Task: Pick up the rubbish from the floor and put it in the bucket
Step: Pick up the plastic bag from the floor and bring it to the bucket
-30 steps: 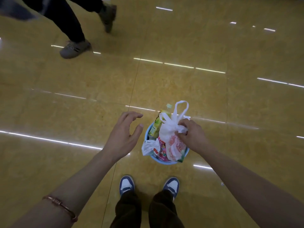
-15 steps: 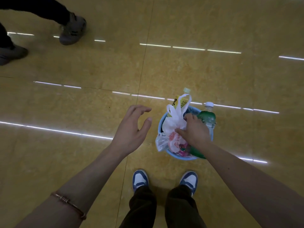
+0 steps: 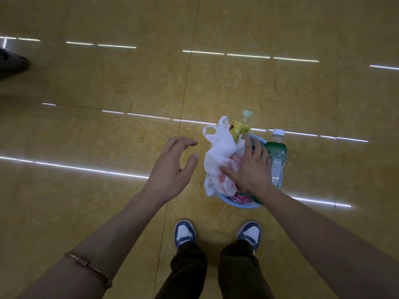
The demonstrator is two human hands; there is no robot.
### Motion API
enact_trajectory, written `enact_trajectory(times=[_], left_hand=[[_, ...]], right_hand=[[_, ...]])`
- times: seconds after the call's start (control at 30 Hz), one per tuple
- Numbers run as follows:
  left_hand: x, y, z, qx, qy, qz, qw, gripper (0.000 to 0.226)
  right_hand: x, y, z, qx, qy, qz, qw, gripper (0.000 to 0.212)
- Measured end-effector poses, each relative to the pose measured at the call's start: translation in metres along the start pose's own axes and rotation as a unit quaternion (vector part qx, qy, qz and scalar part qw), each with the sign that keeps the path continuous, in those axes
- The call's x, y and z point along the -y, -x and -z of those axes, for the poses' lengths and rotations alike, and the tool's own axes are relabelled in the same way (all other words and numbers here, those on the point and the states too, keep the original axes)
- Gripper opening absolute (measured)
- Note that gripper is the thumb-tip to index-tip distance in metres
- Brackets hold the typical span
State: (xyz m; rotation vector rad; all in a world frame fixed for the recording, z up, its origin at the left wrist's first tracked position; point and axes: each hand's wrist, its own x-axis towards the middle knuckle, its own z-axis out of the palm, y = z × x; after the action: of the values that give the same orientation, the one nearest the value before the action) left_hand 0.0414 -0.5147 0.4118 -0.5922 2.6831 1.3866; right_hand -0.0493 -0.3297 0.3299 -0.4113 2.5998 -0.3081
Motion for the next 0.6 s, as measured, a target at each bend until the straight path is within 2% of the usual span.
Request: enact_trajectory(times=[0.1,0.17,0.23,0.33,0.43,0.53,0.6], left_hand=[[-0.006,-0.005,0.000,-0.002,0.002,-0.007,1.000,0.025],[-0.009,-0.007,0.000,-0.005,0.005,-0.009,1.000,0.025],[-0.010,-0.009,-0.001,-0.005,0.005,-0.012,1.000,0.025],[-0.008,-0.009,-0.005,-0.002,0.000,-0.017,1.000,0.024],[-0.006,-0.006,-0.009,0.005,-0.004,-0.015,1.000,0.024],[-0.007,-0.005,-0.012,0.012,-0.007,-0.020,1.000,0.025],[-0.009,-0.006,-0.012,0.016,-0.007,-0.021,1.000,0.025]], right_hand=[[0.001,-0.001,0.007,0.030,0.066,0.051,0.996,0.094],[0.001,-0.001,0.005,0.047,0.097,0.081,0.991,0.070],[0.001,-0.001,0.000,0.046,0.103,0.084,0.990,0.046],[0.001,0.003,-0.005,0.010,0.135,0.123,0.983,0.029],[-0.002,0.012,-0.007,-0.006,0.181,0.163,0.970,0.030],[-0.006,0.017,-0.006,0.004,0.189,0.139,0.972,0.037],[-0.007,0.017,-0.006,0.047,0.188,0.118,0.974,0.043]])
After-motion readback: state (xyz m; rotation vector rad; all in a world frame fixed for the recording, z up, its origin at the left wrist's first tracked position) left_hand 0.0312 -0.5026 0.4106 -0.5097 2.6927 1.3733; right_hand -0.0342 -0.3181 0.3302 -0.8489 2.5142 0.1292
